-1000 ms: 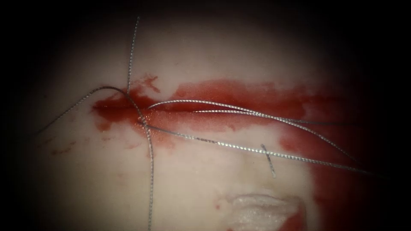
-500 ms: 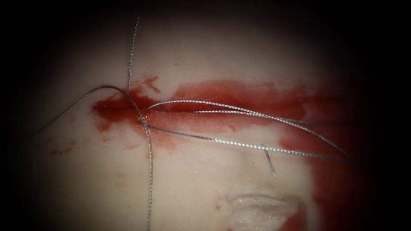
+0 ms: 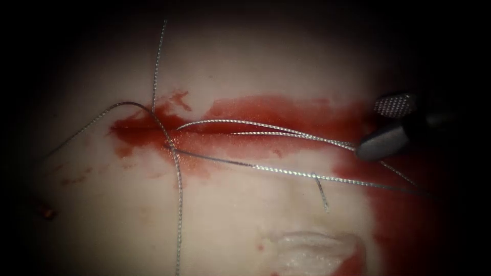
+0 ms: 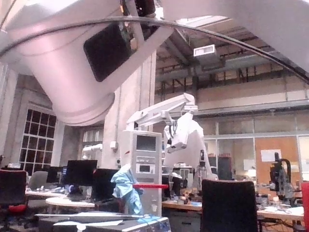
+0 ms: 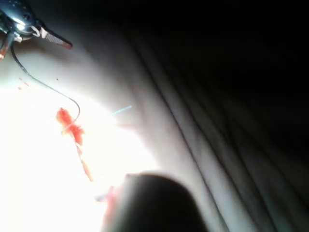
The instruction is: Wound Closure
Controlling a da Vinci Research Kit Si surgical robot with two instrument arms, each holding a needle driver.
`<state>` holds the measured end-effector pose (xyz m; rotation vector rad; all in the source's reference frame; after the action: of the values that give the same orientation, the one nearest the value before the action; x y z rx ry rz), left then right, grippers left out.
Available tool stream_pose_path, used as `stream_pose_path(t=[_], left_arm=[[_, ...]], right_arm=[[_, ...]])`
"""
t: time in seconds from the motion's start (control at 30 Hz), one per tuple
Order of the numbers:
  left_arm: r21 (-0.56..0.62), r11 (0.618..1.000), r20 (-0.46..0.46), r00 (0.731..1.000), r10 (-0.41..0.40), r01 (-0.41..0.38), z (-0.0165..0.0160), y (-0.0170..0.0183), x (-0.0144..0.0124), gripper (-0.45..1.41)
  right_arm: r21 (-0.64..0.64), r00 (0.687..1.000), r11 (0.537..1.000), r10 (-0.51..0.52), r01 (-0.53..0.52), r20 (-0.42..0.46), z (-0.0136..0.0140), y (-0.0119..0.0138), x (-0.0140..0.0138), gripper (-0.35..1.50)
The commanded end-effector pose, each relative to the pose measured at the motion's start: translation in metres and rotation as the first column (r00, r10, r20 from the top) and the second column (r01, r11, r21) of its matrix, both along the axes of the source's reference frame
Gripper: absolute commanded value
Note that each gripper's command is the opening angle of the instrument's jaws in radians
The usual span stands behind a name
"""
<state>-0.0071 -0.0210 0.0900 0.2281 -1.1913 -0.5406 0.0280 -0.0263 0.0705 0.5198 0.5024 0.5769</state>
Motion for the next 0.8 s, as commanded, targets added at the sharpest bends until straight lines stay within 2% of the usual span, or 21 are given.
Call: stream_pose_path(t=[0.03,0.17,0.23,0.27,0.33,0.43,0.47,0.57,0.67,0.7,0.73,0.77,0.8], left_arm=[[-0.006,1.0,0.001,1.0,0.001,-0.001,-0.0003,0.0011,-0.0005,1.4],[-0.005,1.0,-0.003,1.0,0.005,-0.005,-0.0002,0.0011,-0.0005,1.4],[-0.006,1.0,-0.006,1.0,0.006,-0.006,-0.0001,0.001,-0.0006,1.4],[-0.008,1.0,-0.01,1.0,0.007,-0.007,0.0001,0.0008,-0.0008,1.4],[-0.011,1.0,-0.016,1.0,0.009,-0.009,0.0004,0.0005,-0.0011,1.4],[-0.01,1.0,-0.011,1.0,0.016,-0.017,0.0007,0.0002,-0.0015,1.4],[-0.011,1.0,-0.008,1.0,0.022,-0.022,0.0008,0.0001,-0.0016,1.4],[-0.012,0.999,-0.002,0.999,0.032,-0.032,0.0008,0.0001,-0.0017,1.4],[-0.006,0.999,0.003,0.999,0.037,-0.037,0.0008,0.0001,-0.0017,1.4],[-0.007,0.999,0.005,0.999,0.041,-0.041,0.0007,0.0,-0.0018,1.4],[-0.007,0.999,0.006,0.999,0.043,-0.043,0.0007,0.0,-0.0018,1.4],[-0.001,0.999,0.008,0.999,0.042,-0.042,0.0007,0.0,-0.0018,1.4],[-0.001,0.999,0.009,0.999,0.043,-0.043,0.0007,0.0,-0.0018,1.4]], right_arm=[[-0.029,0.997,0.997,-0.064,0.065,0.041,0.0003,0.0001,0.0042,0.64],[-0.093,0.97,0.971,-0.21,0.222,0.124,0.0011,-0.0014,0.007,0.57],[-0.105,0.967,0.966,-0.223,0.236,0.126,0.0013,-0.0018,0.0076,0.57],[-0.116,0.965,0.963,-0.229,0.244,0.128,0.0017,-0.0021,0.0084,0.84],[-0.126,0.964,0.96,-0.232,0.249,0.131,0.0021,-0.0026,0.009,0.91],[-0.14,0.961,0.956,-0.242,0.26,0.133,0.0026,-0.0031,0.0097,0.91],[-0.155,0.957,0.948,-0.259,0.278,0.131,0.0029,-0.0033,0.0101,0.74],[-0.168,0.954,0.942,-0.27,0.289,0.13,0.0033,-0.0032,0.0106,0.49],[-0.174,0.953,0.94,-0.272,0.293,0.136,0.0038,-0.0032,0.011,0.46],[-0.185,0.95,0.935,-0.282,0.304,0.136,0.0043,-0.0034,0.011,0.09],[-0.189,0.947,0.931,-0.289,0.312,0.139,0.0045,-0.0035,0.011,-0.08],[-0.192,0.946,0.929,-0.292,0.315,0.142,0.0048,-0.0037,0.0109,-0.35],[-0.202,0.941,0.922,-0.307,0.331,0.14,0.005,-0.0038,0.0108,-0.35]])
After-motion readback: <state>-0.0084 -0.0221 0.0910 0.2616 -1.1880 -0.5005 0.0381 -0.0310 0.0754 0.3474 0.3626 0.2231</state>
